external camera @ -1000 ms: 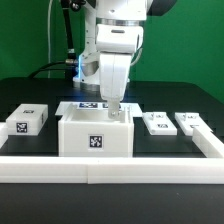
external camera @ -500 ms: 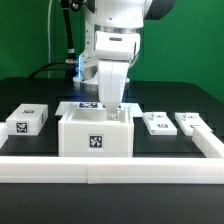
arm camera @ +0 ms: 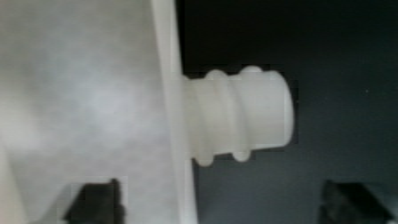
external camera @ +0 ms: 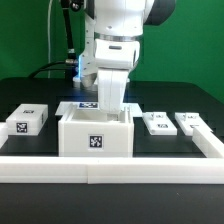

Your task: Assemble cabinet

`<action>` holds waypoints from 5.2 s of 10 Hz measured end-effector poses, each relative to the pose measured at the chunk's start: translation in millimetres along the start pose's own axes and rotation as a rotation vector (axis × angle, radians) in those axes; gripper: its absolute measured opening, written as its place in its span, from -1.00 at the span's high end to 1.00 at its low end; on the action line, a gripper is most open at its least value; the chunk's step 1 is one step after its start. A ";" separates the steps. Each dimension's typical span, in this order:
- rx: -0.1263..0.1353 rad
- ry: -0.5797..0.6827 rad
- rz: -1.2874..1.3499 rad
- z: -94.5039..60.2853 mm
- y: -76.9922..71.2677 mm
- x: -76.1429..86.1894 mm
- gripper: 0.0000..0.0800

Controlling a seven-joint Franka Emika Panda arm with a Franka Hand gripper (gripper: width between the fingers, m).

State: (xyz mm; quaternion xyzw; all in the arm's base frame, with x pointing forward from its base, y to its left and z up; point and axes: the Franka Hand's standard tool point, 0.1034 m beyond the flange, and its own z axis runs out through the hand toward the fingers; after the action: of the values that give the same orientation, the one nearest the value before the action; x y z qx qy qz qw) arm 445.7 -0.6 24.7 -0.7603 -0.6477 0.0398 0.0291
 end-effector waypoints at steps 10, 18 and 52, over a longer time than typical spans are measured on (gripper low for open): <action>-0.006 0.001 0.001 -1.1 1.4 0.4 0.90; -0.046 0.006 -0.118 -4.9 38.1 19.4 0.90; -0.108 0.029 -0.038 -44.7 12.7 124.4 -0.99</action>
Offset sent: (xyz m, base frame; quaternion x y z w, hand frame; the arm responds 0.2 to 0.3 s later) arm 0.0000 0.0000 0.0000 0.0000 0.0000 0.0000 1.0000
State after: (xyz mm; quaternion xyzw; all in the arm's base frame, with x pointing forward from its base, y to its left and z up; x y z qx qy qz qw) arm 482.1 120.5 65.2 -0.7489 -0.6626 -0.0071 -0.0018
